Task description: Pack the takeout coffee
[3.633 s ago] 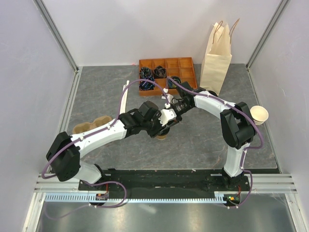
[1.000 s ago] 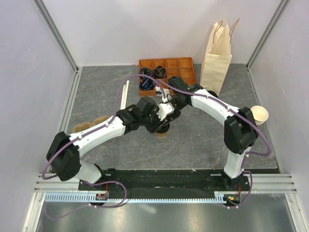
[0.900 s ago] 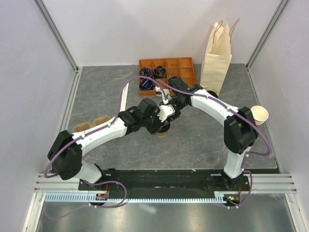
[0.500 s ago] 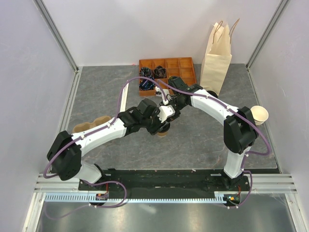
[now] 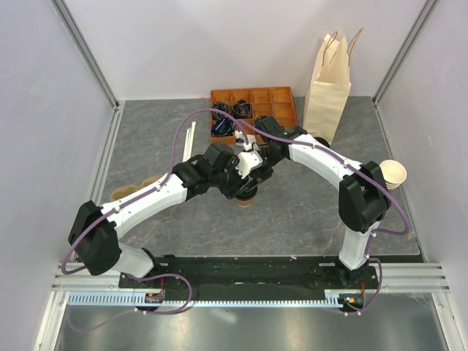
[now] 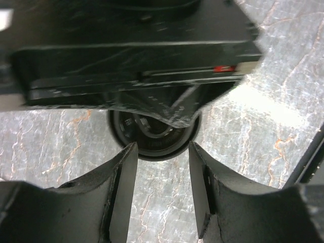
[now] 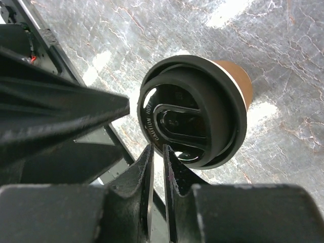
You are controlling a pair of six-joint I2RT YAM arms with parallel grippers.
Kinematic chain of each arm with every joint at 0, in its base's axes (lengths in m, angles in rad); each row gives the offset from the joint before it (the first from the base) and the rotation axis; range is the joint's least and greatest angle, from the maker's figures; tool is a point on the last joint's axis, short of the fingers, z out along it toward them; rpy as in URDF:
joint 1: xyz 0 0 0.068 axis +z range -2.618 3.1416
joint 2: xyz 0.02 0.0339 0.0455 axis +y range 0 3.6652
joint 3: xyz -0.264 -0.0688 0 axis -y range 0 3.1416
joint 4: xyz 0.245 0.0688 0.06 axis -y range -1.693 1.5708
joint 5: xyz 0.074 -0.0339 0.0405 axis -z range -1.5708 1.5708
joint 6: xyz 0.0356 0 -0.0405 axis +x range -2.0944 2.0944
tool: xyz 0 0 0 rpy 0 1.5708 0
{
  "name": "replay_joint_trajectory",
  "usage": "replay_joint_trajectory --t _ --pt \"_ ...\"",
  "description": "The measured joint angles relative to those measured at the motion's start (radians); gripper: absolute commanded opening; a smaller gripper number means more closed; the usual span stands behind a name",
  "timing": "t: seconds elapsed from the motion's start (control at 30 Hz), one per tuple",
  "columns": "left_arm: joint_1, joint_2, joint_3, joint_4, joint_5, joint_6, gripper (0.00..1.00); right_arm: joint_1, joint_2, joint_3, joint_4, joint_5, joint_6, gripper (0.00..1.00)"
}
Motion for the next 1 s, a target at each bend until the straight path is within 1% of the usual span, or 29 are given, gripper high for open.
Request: replay_joint_trajectory --t 0.2,0.43,0.6,1.0 --pt "0.043 0.003 0.000 0.003 0.019 -0.011 0.53 -0.004 0.000 0.039 -0.008 -0.023 0.001 0.21" --pt "0.048 0.007 -0.003 0.027 0.038 -0.014 0.52 -0.035 0.000 0.085 -0.014 -0.034 0.016 0.22" --pt "0.048 0.037 -0.007 0.055 0.047 -0.015 0.52 -0.064 0.000 0.114 -0.021 0.003 0.016 0.22" --pt "0.048 0.058 -0.055 0.124 0.055 -0.015 0.50 -0.063 0.000 0.145 -0.058 0.113 -0.024 0.22"
